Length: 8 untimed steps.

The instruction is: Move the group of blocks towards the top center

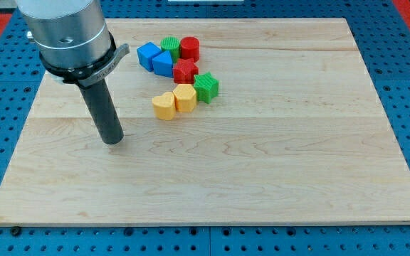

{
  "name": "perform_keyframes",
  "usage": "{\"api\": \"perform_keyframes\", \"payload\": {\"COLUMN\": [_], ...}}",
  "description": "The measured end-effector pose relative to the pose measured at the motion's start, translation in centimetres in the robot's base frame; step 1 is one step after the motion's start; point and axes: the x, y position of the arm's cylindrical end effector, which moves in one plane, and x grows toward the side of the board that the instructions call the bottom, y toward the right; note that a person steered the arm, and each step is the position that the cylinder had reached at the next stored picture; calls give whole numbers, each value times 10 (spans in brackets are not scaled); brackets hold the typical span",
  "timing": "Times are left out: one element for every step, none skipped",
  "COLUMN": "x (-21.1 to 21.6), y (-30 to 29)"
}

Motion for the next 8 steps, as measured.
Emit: {"api": "perform_keyframes", "payload": {"x": [-10, -21, -46, -83, -122, -153, -161, -166], "y": [0, 0, 0, 0, -4, -7, 9, 27]}}
